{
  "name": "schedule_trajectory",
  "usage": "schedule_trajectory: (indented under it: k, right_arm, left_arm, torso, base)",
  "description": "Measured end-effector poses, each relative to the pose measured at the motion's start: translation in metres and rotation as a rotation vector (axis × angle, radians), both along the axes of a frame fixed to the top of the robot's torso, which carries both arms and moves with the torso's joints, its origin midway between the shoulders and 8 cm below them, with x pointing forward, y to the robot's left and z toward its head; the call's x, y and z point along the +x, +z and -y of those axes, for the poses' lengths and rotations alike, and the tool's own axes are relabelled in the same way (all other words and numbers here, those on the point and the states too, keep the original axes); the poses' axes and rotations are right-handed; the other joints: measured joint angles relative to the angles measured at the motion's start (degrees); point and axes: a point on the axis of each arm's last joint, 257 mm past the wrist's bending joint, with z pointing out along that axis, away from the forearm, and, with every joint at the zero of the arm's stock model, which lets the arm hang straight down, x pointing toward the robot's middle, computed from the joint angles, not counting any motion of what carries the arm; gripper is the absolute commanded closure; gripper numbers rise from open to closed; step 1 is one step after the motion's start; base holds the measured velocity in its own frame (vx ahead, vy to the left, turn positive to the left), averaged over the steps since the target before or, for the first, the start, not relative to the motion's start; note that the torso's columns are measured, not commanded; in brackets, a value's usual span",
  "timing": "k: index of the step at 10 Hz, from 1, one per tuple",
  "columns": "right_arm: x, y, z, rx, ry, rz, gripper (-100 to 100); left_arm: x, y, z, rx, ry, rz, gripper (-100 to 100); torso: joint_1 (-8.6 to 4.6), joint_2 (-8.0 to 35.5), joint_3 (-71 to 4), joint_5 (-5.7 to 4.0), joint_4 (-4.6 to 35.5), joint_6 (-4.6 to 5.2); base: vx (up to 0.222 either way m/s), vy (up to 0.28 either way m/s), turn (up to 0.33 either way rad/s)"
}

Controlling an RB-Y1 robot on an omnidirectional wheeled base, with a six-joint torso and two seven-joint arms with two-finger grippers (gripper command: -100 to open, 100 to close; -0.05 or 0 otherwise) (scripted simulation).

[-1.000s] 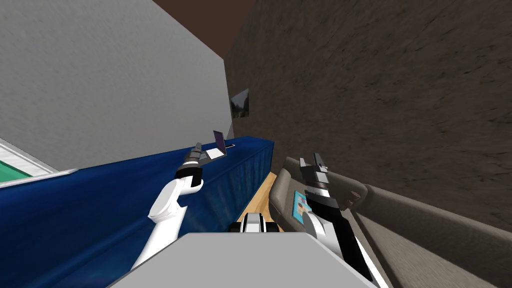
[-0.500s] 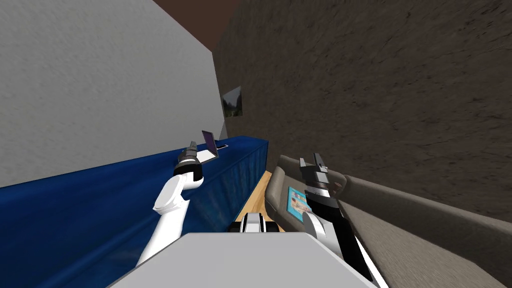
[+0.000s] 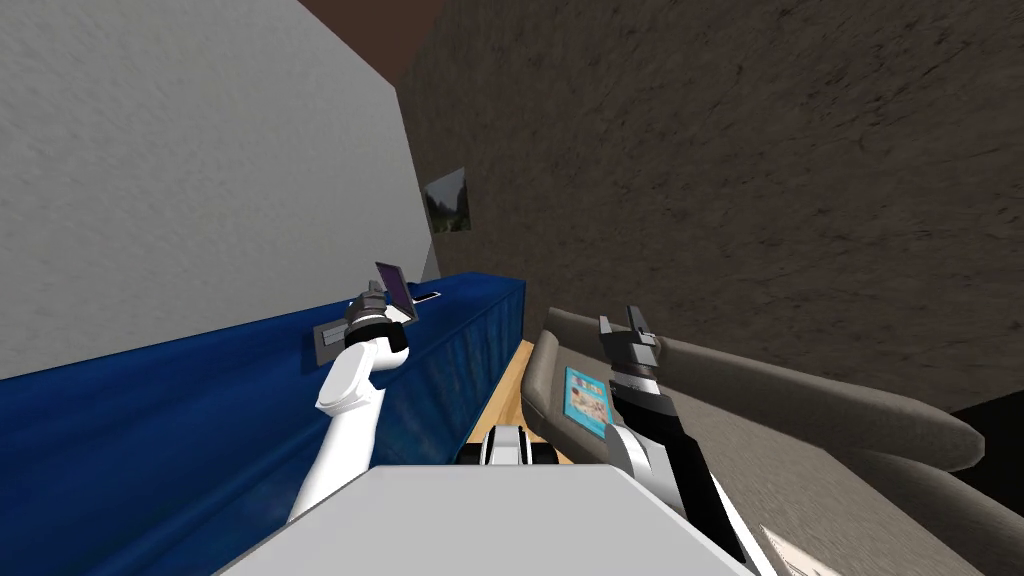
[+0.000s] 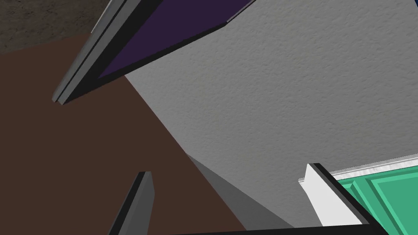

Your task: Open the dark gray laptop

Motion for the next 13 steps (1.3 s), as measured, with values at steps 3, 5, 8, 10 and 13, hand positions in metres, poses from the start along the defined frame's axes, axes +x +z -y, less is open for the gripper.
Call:
schedule_trajectory:
  k: [3, 5, 8, 10, 13]
  right_arm:
    - [0.0, 0.0, 0.0, 0.0, 0.0, 0.0, 0]
    - [0.0, 0.0, 0.0, 0.0, 0.0, 0.0, 0]
    - [0.0, 0.0, 0.0, 0.0, 0.0, 0.0, 0]
    - [0.0, 0.0, 0.0, 0.0, 0.0, 0.0, 0]
    - [0.0, 0.0, 0.0, 0.0, 0.0, 0.0, 0]
  left_arm:
    - [-0.011, 0.004, -0.018, -0.031, 0.095, 0.018, -100]
    - [-0.019, 0.005, -0.029, -0.057, 0.159, 0.027, -100]
    - [-0.028, 0.002, -0.038, -0.094, 0.226, 0.039, -100]
    - [-0.024, 0.007, -0.037, -0.098, 0.227, 0.042, -100]
    - [-0.017, 0.016, -0.033, -0.097, 0.226, 0.04, 100]
  torso:
    - [-0.07, -0.07, -0.05, -0.04, -0.02, -0.01]
    - [-0.04, -0.02, -0.02, -0.01, -0.01, 0.01]
    - [-0.22, -0.04, -0.03, -0.05, -0.01, 0.05]
    - [0.11, 0.04, 0.02, 0.02, 0.02, 0.01]
    - [-0.05, -0.06, -0.04, 0.03, -0.03, -0.03]
  base:
    - [0.022, -0.019, -0.289]
    - [0.021, -0.003, -0.173]
    - [0.018, -0.012, -0.152]
    - [-0.004, 0.055, 0.003]
    - [0.005, 0.032, -0.01]
